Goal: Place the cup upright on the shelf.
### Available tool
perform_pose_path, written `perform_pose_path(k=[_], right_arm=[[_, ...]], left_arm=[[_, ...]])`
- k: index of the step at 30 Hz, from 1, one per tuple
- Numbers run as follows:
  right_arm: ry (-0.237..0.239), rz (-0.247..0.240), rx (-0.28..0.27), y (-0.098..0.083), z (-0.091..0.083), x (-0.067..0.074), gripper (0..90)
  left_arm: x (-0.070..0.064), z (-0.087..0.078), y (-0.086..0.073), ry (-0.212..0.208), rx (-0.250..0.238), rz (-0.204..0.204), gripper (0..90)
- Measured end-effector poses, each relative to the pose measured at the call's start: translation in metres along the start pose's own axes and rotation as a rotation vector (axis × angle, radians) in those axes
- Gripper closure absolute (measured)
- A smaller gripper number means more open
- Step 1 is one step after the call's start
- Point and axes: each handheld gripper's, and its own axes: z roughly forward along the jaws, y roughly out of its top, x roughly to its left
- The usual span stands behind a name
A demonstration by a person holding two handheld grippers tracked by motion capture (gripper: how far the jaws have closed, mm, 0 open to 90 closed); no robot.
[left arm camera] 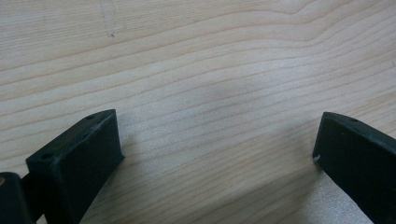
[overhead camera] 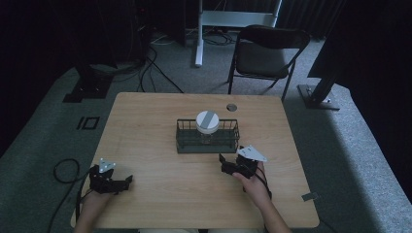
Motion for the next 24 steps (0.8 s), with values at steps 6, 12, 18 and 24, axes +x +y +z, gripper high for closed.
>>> perform_pose_path(k=[6,12,18,24], right_arm=[[0.003,0.015,0.034,-0.011,-0.003,-0.009,10.3],[-0.017,0.018,0.064,-0.020,-0.005,-0.020,10.3],[-0.038,0.028,0.101,-0.028,-0.006,-0.032,10.3],[-0.042,0.030,0.133,-0.032,-0.008,-0.039,10.3]], left_arm=[[0.000,0.000,0.000,0.000,0.000,0.000,1.2],[0.000,0.000,0.000,0.000,0.000,0.000,1.3],[0.000,0.000,0.000,0.000,0.000,0.000,1.3],[0.000,0.000,0.000,0.000,0.000,0.000,1.2]])
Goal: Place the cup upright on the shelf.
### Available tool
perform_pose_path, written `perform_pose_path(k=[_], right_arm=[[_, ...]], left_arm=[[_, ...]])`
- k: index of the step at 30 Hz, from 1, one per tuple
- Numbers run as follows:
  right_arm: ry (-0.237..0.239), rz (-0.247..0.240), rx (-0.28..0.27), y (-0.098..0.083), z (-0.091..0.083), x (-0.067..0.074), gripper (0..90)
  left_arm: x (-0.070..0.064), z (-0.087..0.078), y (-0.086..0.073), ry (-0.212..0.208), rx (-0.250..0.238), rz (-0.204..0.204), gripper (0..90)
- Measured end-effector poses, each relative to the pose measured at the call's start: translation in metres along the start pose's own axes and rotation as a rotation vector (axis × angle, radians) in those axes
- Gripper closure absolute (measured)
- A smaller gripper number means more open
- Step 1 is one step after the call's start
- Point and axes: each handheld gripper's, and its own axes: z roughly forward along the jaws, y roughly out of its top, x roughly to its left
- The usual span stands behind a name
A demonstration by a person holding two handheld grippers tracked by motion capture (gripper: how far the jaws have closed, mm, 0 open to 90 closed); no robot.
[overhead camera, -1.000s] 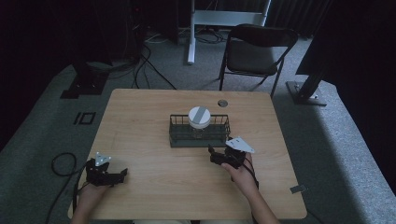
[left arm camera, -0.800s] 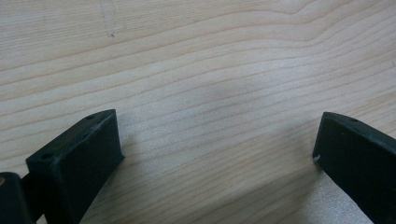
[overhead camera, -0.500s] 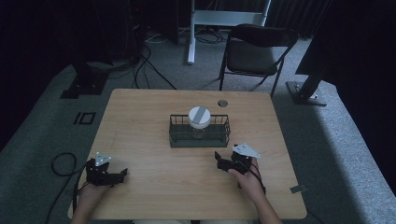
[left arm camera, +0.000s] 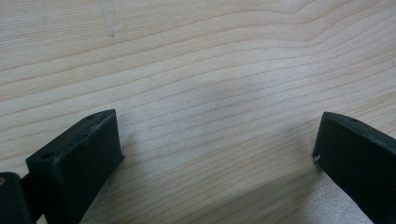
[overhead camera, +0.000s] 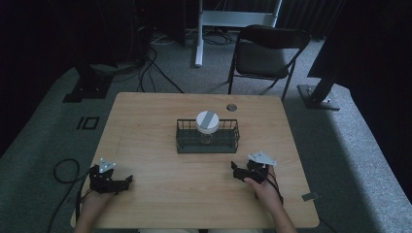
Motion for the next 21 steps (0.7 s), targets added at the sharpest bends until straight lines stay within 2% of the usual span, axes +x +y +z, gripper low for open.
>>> perform_pose_path(k=[6,12,21], right_arm=[[0.003,0.001,0.030,-0.004,-0.004,-0.009,10.3],[-0.024,0.007,0.048,-0.008,-0.007,-0.019,10.3],[-0.043,-0.007,0.090,-0.011,-0.005,-0.022,10.3]], left_arm=[[0.000,0.000,0.000,0.000,0.000,0.001,1.2],[0.000,0.000,0.000,0.000,0.000,0.001,1.2],[0.000,0.000,0.000,0.000,0.000,0.001,1.3]])
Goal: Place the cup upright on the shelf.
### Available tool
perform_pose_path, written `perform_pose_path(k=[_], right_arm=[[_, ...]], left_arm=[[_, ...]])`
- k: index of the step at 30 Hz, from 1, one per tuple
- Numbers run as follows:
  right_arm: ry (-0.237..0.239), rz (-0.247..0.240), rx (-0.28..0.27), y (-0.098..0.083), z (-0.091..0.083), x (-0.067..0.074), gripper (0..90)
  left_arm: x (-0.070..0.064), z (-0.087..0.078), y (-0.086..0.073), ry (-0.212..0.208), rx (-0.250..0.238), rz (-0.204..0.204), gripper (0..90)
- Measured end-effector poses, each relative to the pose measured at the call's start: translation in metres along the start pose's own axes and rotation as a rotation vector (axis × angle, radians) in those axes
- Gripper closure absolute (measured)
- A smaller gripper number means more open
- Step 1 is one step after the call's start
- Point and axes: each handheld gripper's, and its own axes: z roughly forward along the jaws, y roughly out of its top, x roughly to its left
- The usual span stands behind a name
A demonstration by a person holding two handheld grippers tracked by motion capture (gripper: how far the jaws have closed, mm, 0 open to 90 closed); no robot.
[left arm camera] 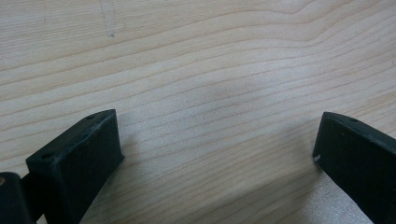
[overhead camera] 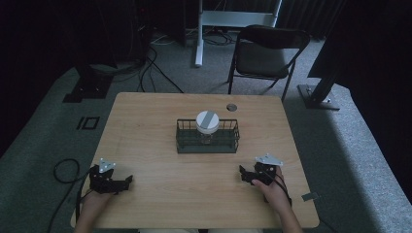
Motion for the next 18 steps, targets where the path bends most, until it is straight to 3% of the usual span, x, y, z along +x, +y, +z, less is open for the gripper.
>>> perform_pose_path(k=[9,18], right_arm=[[-0.021,0.016,0.084,-0.0021,0.0018,-0.0028,10.3],[-0.039,-0.007,0.093,-0.0023,0.0022,-0.0016,10.3]], left_arm=[[0.0000,0.0000,0.0000,0.000,0.000,0.000,1.2],[0.0000,0.0000,0.0000,0.000,0.000,0.000,1.2]])
